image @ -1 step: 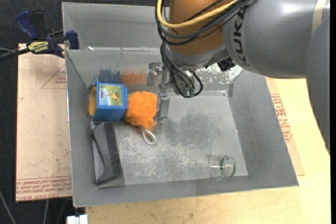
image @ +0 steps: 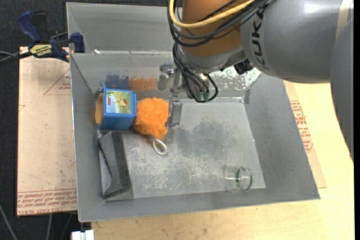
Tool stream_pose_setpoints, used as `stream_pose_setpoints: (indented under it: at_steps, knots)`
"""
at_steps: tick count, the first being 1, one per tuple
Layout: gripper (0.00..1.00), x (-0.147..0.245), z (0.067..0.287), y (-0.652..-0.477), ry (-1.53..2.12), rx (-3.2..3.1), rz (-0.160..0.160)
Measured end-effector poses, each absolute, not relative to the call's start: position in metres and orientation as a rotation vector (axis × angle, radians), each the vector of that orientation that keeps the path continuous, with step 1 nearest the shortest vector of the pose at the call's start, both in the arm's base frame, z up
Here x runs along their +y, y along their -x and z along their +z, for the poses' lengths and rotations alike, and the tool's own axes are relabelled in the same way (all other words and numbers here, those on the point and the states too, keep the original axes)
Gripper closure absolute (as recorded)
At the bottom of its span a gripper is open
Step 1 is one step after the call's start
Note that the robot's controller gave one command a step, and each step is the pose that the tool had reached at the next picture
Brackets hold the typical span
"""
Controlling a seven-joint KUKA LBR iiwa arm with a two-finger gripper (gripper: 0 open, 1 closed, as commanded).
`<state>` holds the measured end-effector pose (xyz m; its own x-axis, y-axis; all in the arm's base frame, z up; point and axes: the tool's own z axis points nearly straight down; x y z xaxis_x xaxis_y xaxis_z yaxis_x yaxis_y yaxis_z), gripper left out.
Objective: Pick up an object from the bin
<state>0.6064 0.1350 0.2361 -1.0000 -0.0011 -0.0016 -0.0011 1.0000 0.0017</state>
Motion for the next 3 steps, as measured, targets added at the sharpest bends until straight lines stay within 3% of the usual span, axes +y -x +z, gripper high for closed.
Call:
stream_pose_setpoints:
  at_steps: [1,2,3]
  knots:
    - [0.0,0.136,0.232,-0.606,0.01,3.134,0.005]
    - [0.0,0.169,0.225,-0.578,0.207,3.149,-0.003]
    - [0.0,0.182,0.224,-0.577,0.293,3.107,0.01]
